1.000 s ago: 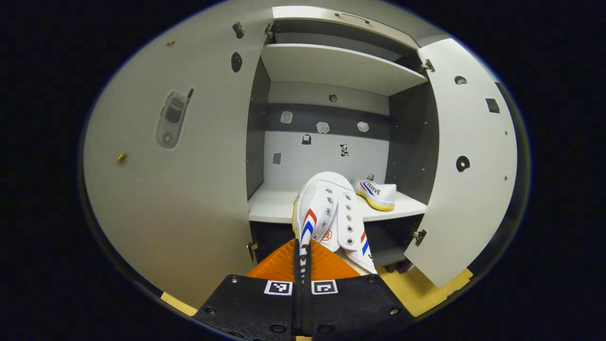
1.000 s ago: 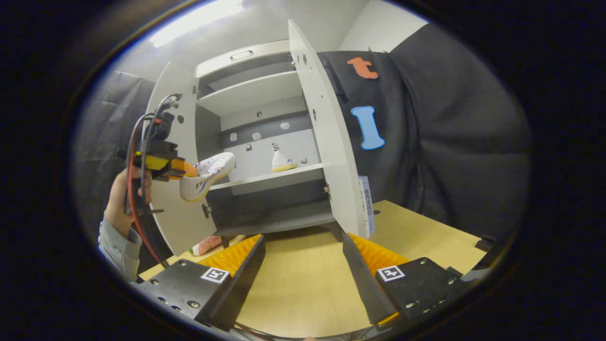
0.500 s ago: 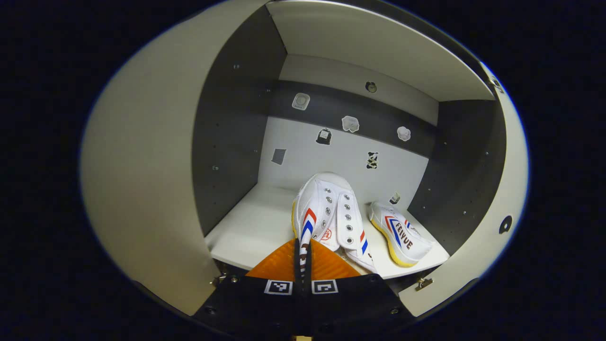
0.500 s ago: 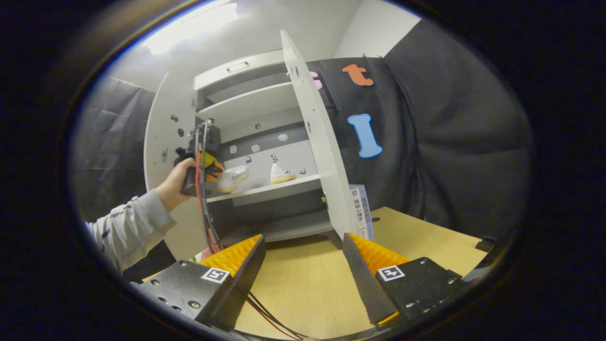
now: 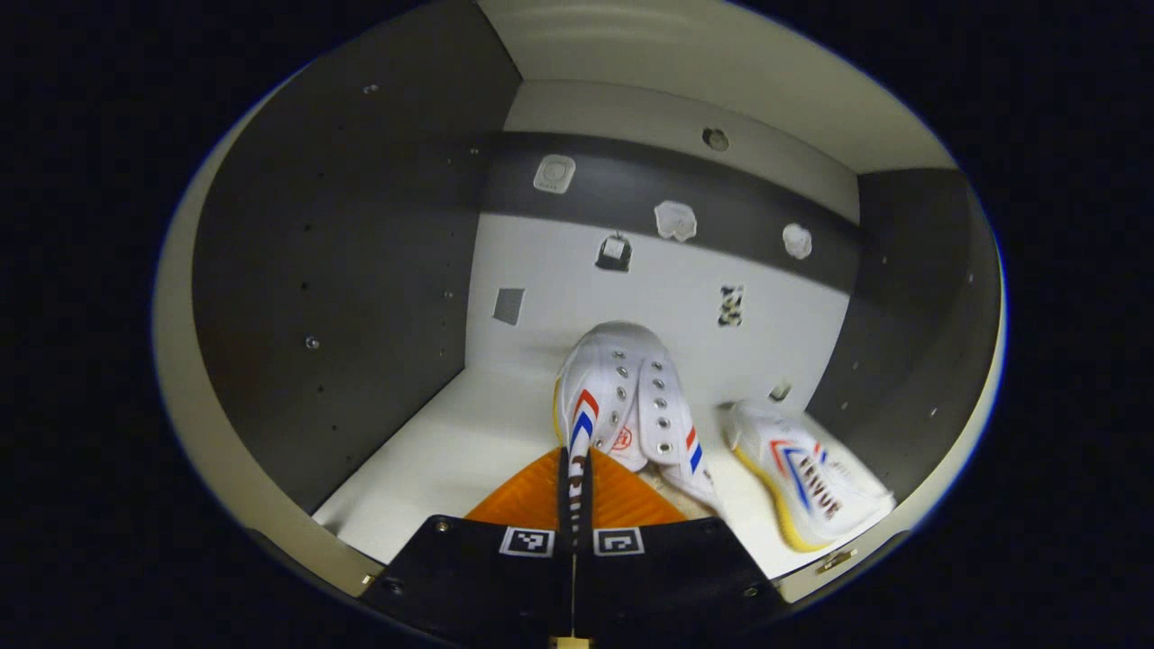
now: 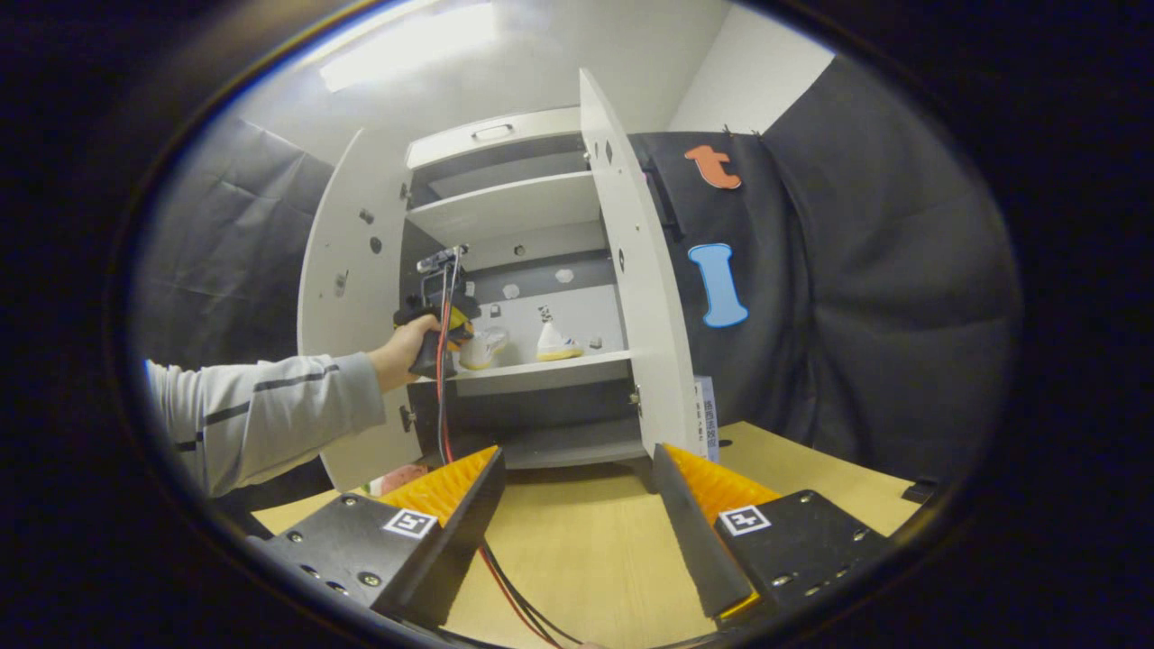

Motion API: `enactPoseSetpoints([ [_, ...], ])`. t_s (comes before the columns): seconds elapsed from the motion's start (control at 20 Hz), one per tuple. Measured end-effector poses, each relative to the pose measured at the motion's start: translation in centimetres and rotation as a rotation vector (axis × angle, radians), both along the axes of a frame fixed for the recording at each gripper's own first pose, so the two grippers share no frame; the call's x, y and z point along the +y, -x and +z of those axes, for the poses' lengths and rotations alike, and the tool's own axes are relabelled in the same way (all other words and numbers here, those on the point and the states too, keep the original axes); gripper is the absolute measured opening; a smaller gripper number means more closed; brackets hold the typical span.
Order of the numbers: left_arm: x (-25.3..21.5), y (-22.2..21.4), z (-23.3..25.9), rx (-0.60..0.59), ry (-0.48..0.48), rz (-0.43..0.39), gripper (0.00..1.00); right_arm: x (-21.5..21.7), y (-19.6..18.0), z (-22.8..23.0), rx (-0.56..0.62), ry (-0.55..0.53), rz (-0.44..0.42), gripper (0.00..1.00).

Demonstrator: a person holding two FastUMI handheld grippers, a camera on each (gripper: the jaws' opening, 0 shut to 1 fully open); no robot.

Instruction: Grab one shoe with the right hand and put it into the shoe cabinet, grab the other shoe with the left hand and put it into the shoe cabinet; then close the right door with the right hand and the left door with the left hand.

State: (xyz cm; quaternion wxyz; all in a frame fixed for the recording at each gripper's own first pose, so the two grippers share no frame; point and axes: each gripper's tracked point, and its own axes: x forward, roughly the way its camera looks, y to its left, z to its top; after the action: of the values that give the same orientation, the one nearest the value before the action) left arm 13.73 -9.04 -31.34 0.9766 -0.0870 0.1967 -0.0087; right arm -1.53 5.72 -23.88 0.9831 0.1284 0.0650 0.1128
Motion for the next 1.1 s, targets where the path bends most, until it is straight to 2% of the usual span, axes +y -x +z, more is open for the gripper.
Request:
enactPoseSetpoints([
  [0.05,-1.0,0.2,1.0,-0.011,0.037,-0.007,0.03,-0.2,-0.1,-0.1,-0.001,-0.001,-0.004,0.98],
  [0.1,-1.7,0.9,1.6,0.003,0.018,-0.028,0.02,-0.1,-0.2,-0.1,-0.004,-0.007,-0.004,0.97],
  [0.15,-2.8,0.9,2.8,-0.057,0.017,-0.031,0.03,-0.1,-0.2,0.0,-0.004,-0.015,-0.008,0.98],
  [0.25,-5.8,2.9,3.6,-0.091,-0.029,-0.126,0.0,-0.4,-0.2,0.1,-0.005,-0.034,-0.019,0.98],
  [0.3,-7.1,3.5,5.0,-0.172,-0.072,-0.161,0.05,-0.5,-0.3,0.1,0.001,-0.04,-0.028,0.98],
  [0.35,-7.2,4.2,6.2,-0.249,-0.112,-0.139,0.15,-0.8,-0.2,-0.1,0.008,-0.038,-0.037,0.97],
  [0.45,-7.3,6.4,7.0,-0.342,-0.234,-0.056,0.17,-1.0,0.0,0.1,0.006,-0.036,-0.044,0.98],
  [0.55,-9.2,9.5,5.2,-0.312,-0.28,-0.067,0.21,-1.3,-0.1,0.2,0.01,-0.043,-0.053,0.98],
  [0.6,-9.6,10.4,5.7,-0.355,-0.297,-0.064,0.35,-1.3,0.0,0.2,0.013,-0.047,-0.053,0.98],
  [0.75,-9.5,12.9,6.5,-0.352,-0.249,-0.104,0.76,-1.7,0.1,0.5,0.012,-0.039,-0.058,0.98],
  [0.8,-9.6,14.3,7.2,-0.353,-0.226,-0.12,0.8,-2.0,0.0,0.6,0.008,-0.032,-0.067,0.98],
  [0.9,-9.1,17.2,8.2,-0.354,-0.234,-0.121,0.98,-2.5,-0.1,0.9,0.004,-0.023,-0.079,0.97],
  [1.0,-8.6,20.6,10.0,-0.388,-0.292,-0.129,0.98,-3.0,-0.1,0.9,0.006,-0.003,-0.09,0.98],
  [1.1,-9.3,24.7,12.3,-0.452,-0.294,-0.172,0.98,-3.6,-0.3,1.1,0.006,0.025,-0.105,0.98],
])
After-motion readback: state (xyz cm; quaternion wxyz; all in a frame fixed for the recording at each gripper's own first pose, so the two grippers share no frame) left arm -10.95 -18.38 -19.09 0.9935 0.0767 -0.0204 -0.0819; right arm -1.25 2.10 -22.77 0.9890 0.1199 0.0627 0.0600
